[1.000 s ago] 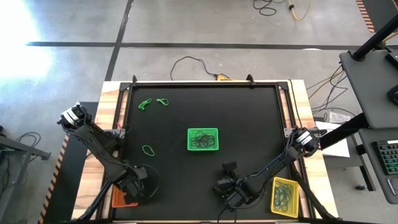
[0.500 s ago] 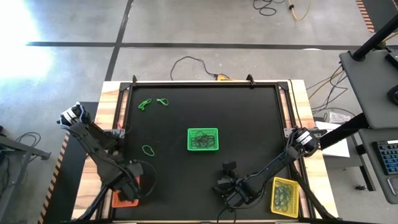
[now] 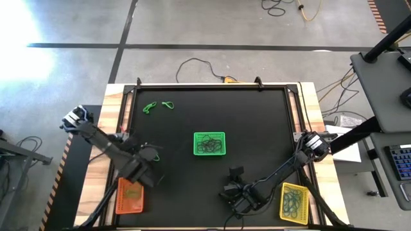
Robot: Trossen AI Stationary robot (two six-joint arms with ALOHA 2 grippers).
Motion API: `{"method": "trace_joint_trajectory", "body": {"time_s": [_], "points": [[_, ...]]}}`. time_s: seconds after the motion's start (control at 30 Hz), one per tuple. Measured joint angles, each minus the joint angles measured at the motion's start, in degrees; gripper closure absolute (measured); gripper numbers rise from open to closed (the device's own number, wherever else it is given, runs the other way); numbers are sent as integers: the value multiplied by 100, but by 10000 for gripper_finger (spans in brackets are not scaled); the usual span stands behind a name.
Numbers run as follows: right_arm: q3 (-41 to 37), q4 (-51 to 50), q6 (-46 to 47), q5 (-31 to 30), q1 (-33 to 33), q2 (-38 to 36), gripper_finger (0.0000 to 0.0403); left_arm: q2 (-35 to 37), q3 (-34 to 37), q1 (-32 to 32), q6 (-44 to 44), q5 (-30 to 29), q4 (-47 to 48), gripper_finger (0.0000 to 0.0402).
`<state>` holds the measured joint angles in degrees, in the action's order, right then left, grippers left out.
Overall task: Sort rubber bands into baskets
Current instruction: Put the green rubber band into the orange basket
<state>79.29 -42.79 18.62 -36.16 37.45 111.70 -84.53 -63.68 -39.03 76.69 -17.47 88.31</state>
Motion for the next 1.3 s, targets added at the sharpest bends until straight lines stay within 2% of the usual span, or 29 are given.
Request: {"method": "trace_joint_trajectory", "body": {"time_s": [0.27,0.43,0.5,0.63,0.83,1.07,1.3], "points": [[0,18,-55,2,0,0,197,454,1437,1698,-1499,631,-1815,287],[-46,182,-60,10,0,0,197,610,2248,2507,-2240,1406,-2944,244],[-50,175,-60,13,2,0,197,619,2423,2598,-2471,1621,-3308,230],[-50,179,-3,13,2,0,197,593,2544,2579,-2839,1669,-3903,212],[-55,292,89,13,2,0,197,551,2649,2576,-2933,1667,-4747,215],[-55,331,91,13,2,0,197,299,2729,2570,-2823,1764,-4766,238],[-57,328,80,13,2,0,197,230,2094,2504,-2812,2035,-4230,247]]}}
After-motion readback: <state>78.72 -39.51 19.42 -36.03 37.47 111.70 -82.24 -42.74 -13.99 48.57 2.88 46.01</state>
